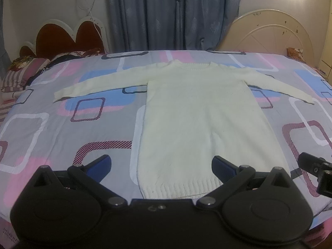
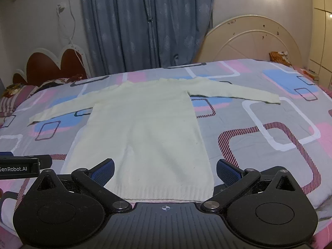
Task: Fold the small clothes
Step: 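Move the right gripper toward the sweater's sleeve cuff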
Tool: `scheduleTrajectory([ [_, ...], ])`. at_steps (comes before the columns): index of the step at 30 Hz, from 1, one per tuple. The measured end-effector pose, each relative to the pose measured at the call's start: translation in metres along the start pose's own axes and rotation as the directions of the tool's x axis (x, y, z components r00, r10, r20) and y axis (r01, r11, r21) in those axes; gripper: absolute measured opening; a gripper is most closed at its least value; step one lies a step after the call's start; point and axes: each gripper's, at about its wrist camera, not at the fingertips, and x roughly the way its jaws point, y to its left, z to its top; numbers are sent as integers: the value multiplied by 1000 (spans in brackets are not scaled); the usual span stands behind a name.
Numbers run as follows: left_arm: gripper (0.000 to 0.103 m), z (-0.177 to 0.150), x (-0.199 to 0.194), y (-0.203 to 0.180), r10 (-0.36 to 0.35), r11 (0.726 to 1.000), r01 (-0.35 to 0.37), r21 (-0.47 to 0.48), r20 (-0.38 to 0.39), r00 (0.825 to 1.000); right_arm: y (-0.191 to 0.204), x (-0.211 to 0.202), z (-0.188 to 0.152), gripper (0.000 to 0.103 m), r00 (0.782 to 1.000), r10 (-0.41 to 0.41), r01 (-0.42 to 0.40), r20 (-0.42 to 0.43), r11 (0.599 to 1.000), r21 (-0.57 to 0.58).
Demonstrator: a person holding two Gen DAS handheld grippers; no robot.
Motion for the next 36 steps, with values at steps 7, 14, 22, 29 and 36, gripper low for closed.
scheduleTrajectory([
  [7, 103, 5, 8, -3, 4, 1000, -4, 3, -4, 1000, -8, 12, 4, 103, 1000, -10, 10, -2, 1000, -8],
  [14, 103, 19, 29, -12, 19, 1000, -19, 11, 0, 1000, -20, 31, 11, 103, 1000, -21, 21, -7, 1000, 0],
  [22, 103, 44, 67, -18, 26, 1000, -26, -18, -15, 1000, -52, 64, 32, 103, 998, -57, 57, 6, 997, 42],
  [29, 103, 73, 109, -33, 0, 999, 0, -37, -22, 1000, -89, 105, 63, 103, 997, -78, 77, 12, 994, 83],
  [36, 103, 99, 153, -53, 26, 999, -27, -19, -27, 999, -129, 159, 87, 103, 996, -90, 91, -11, 989, 120],
])
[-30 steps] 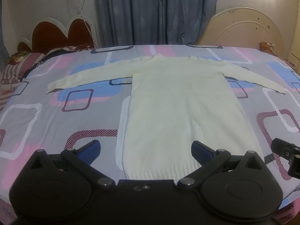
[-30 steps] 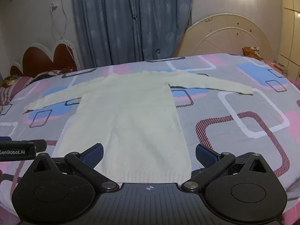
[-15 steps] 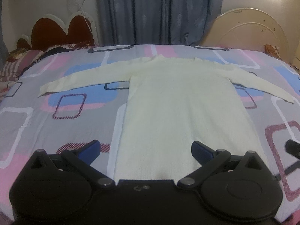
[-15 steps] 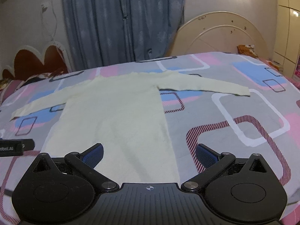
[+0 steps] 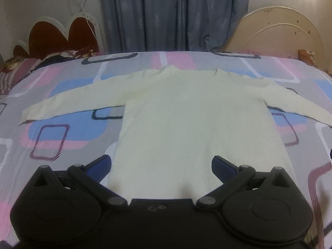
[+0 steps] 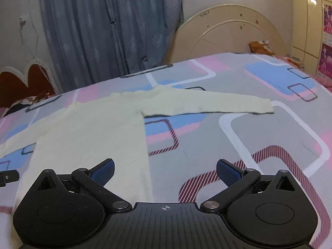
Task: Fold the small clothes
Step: 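Move the right gripper toward the sweater's sleeve cuff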
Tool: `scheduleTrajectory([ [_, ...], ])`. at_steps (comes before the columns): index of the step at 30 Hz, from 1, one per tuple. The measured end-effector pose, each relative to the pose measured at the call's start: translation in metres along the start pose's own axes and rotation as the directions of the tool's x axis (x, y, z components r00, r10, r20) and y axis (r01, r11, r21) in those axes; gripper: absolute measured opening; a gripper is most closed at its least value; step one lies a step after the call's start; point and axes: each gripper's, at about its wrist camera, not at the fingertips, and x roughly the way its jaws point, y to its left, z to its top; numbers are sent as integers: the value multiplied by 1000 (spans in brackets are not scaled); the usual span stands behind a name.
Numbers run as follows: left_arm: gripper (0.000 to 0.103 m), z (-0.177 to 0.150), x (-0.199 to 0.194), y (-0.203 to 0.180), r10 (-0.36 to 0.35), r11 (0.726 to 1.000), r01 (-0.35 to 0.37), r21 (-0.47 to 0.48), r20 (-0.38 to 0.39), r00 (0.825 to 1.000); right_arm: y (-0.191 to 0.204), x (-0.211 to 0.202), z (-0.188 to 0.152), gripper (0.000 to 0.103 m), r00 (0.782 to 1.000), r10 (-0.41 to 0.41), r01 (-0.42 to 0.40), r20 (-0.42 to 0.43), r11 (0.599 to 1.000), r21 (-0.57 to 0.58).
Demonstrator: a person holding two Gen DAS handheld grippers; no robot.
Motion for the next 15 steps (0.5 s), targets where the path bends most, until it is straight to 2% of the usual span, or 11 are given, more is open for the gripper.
scheduleTrajectory([
  [8, 103, 25, 42, -22, -5, 1000, 5, -10, -6, 1000, -40, 58, 29, 102, 1000, -12, 13, -21, 998, 60],
  [15, 103, 39, 78, -41, 2, 1000, -2, 10, -33, 999, -92, 113, 49, 102, 992, -110, 116, -63, 987, 108],
])
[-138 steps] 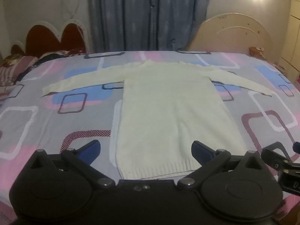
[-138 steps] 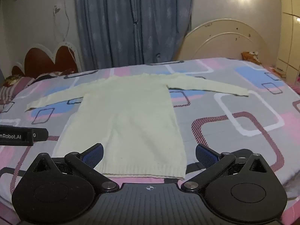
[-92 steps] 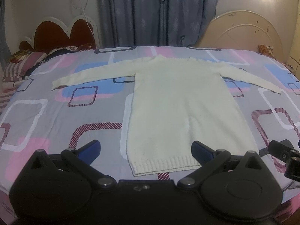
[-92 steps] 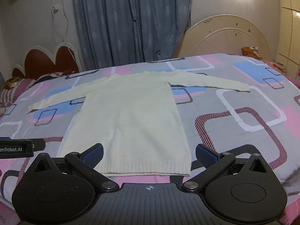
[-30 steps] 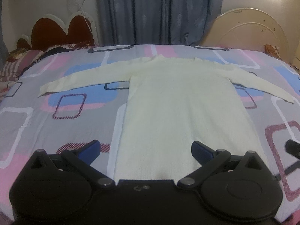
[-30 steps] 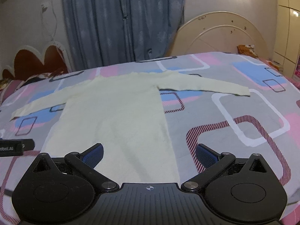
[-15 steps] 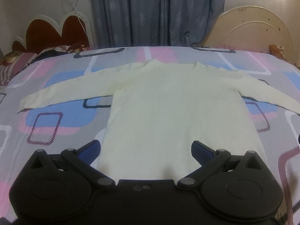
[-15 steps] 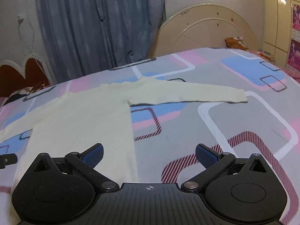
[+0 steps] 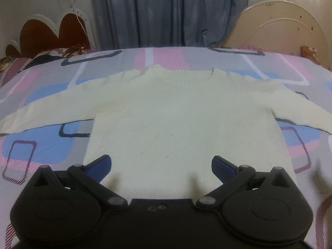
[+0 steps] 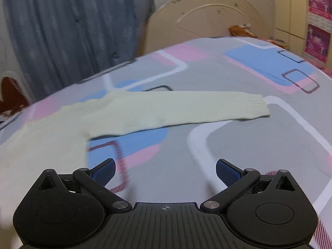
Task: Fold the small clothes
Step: 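Move the right gripper toward the sweater's sleeve cuff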
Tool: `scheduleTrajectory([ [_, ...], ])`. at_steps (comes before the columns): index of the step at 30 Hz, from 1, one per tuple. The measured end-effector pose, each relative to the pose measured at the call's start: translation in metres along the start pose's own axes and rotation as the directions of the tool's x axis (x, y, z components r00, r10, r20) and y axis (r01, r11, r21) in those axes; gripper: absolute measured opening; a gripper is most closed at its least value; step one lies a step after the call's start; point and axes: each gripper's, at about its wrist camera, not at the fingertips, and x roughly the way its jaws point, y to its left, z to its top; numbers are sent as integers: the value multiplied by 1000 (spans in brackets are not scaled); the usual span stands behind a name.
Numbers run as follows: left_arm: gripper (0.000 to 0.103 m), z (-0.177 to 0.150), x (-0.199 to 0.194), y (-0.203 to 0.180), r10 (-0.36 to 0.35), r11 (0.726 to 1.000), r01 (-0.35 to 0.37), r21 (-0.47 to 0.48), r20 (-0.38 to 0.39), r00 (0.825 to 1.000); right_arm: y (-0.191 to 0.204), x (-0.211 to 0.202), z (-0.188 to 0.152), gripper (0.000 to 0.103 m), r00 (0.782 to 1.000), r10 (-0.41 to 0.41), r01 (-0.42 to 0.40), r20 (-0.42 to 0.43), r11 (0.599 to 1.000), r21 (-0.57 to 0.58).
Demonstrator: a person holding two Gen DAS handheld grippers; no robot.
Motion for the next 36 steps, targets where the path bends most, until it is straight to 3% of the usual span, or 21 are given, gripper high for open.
scheduleTrajectory([
  [2, 102, 2, 7, -2, 6, 1000, -6, 3, -4, 1000, -16, 16, 6, 99, 1000, -29, 29, -7, 999, 31],
  [4, 102, 5, 12, -4, 12, 1000, -12, 3, -8, 1000, -34, 32, 13, 80, 998, -58, 60, -26, 996, 70],
  [10, 101, 14, 30, -5, 33, 999, -33, 7, -15, 999, -84, 72, 28, 79, 993, -100, 111, -69, 974, 196],
  [16, 95, 22, 50, -4, 4, 1000, -5, -12, -42, 999, -103, 91, 48, 78, 989, -148, 147, -13, 957, 250],
  [19, 94, 24, 55, -6, 7, 1000, -7, 3, -41, 999, -108, 100, 55, 54, 984, -180, 170, 13, 948, 269],
  [22, 92, 26, 60, -7, 6, 1000, -5, 14, -42, 999, -109, 106, 60, 51, 980, -195, 179, 35, 946, 270],
  [25, 90, 28, 63, -3, -6, 1000, 6, 9, -55, 998, -105, 109, 62, 41, 978, -207, 193, 34, 952, 237],
  [32, 91, 31, 62, 6, 7, 1000, -7, 3, -52, 999, -115, 80, 45, 45, 985, -163, 173, -58, 939, 297],
  [36, 91, 31, 65, 9, 7, 1000, -8, -11, -62, 998, -108, 95, 53, 47, 984, -174, 174, -22, 947, 270],
])
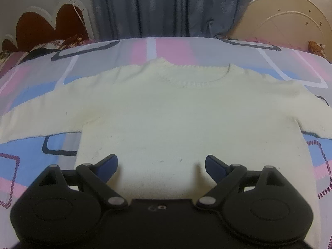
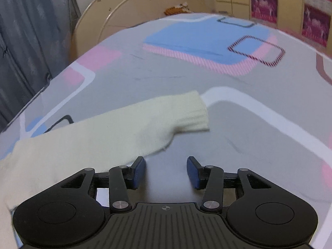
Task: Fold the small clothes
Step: 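Move the right gripper toward the sweater's sleeve cuff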
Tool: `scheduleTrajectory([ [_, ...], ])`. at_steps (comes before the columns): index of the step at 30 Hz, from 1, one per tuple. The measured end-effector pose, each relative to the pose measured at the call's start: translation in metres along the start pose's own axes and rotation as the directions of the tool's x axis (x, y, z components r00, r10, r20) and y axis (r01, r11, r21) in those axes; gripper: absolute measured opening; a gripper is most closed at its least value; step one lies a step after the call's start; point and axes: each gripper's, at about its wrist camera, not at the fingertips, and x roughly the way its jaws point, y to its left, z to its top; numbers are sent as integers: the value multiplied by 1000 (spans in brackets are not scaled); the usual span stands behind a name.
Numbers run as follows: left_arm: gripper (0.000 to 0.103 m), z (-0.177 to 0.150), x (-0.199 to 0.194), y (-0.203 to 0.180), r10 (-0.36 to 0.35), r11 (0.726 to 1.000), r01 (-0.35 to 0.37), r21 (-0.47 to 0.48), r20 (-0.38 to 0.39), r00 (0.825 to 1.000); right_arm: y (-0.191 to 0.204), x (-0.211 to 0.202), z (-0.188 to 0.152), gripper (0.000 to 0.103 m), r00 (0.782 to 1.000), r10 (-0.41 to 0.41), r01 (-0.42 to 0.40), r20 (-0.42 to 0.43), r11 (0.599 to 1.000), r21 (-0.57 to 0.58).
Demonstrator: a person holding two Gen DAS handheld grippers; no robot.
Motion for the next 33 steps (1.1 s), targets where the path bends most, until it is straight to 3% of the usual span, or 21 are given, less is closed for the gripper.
scheduleTrajectory([
  [5, 91, -1, -1, 0, 2, 1000, -2, 14, 3, 1000, 14, 16, 10, 44, 999, -2, 3, 38, 1000, -30],
  [9, 91, 0, -2, 3, 2, 1000, -2, 3, 8, 1000, 9, 12, 10, 42, 998, 54, -54, 31, 998, 18],
  [13, 91, 0, -1, 4, 5, 1000, -5, -7, 3, 1000, 7, 5, 7, 54, 997, 80, -80, -2, 996, 29],
  [15, 91, -1, -1, 4, 2, 1000, -2, -8, 1, 1000, 6, 0, 4, 65, 995, 102, -101, -11, 993, 54],
  [16, 91, -1, -1, 3, 3, 1000, -3, -6, 1, 1000, 6, -1, 3, 77, 993, 115, -114, -16, 991, 64],
  [17, 91, -2, -2, 4, 3, 1000, -3, -4, 1, 1000, 8, -2, 1, 80, 992, 126, -124, -19, 990, 62],
  [20, 91, -3, 0, 6, 9, 1000, -9, -2, -2, 1000, 11, 2, 2, 80, 995, 98, -98, -6, 994, 47],
  [26, 91, -6, 4, 10, 31, 1000, -31, -2, -13, 999, -2, 12, 18, 80, 993, 118, -120, 19, 981, 152],
  [33, 92, -5, 10, 10, 39, 999, -39, -1, -14, 999, -28, -12, 7, 80, 995, 97, -98, 14, 982, 159],
])
